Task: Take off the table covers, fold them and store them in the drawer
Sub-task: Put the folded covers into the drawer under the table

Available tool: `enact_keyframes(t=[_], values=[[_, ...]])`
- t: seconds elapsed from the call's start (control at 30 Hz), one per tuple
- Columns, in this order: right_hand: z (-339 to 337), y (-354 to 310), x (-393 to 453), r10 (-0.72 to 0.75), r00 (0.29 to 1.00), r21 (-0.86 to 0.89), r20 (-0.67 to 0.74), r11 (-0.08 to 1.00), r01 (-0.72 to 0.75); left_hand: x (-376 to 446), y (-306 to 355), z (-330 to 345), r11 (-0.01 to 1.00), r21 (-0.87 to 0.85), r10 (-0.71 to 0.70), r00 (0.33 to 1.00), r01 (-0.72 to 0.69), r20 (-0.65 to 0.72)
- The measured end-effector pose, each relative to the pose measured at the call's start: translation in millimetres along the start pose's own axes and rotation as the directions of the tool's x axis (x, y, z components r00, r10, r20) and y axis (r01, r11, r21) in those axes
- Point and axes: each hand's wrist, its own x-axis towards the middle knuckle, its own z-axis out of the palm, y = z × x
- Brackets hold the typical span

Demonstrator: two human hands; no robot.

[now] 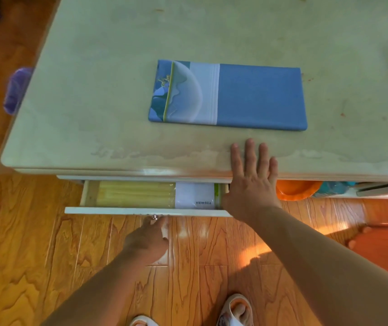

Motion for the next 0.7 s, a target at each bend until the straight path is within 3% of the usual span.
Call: enact_keyframes(t=[0.03, 0.1, 0.17, 0.23, 0.3, 0.43, 0.7], values=[[-1, 0, 0, 0.004, 1.000, -0.005, 0.014, 1.000, -0.004, -17, 2, 2, 0.999, 0.023, 0.048, 0.992, -0.046, -0.115], [-5, -1, 0, 0.008, 0.999, -0.015, 0.036, 1.000, -0.008, -44, 6, 5, 0.987, 0.047, 0.161, 0.913, -0.155, -0.376], [-8, -3, -1, 0.010, 0.998, -0.028, 0.057, 1.000, -0.009, -54, 2, 8, 0.980, 0.099, 0.201, 0.860, -0.175, -0.469], [-12, -3, -2, 0.009, 0.996, -0.042, 0.088, 0.999, -0.006, -54, -5, 12, 0.987, 0.099, 0.149, 0.955, -0.127, -0.257], [-15, -3, -1, 0.007, 0.992, -0.069, 0.122, 0.998, 0.001, -55, -9, 20, 0.989, 0.113, 0.103, 0.993, -0.096, -0.060], [-23, -4, 1, 0.025, 0.982, -0.108, 0.188, 0.994, -0.005, -58, -9, 27, 0.987, 0.132, 0.096, 0.995, -0.091, -0.033], [-29, -6, 4, 0.047, 0.964, -0.118, 0.262, 0.993, -0.016, -56, -9, 25, 0.966, 0.248, 0.014, 0.973, -0.073, 0.230]])
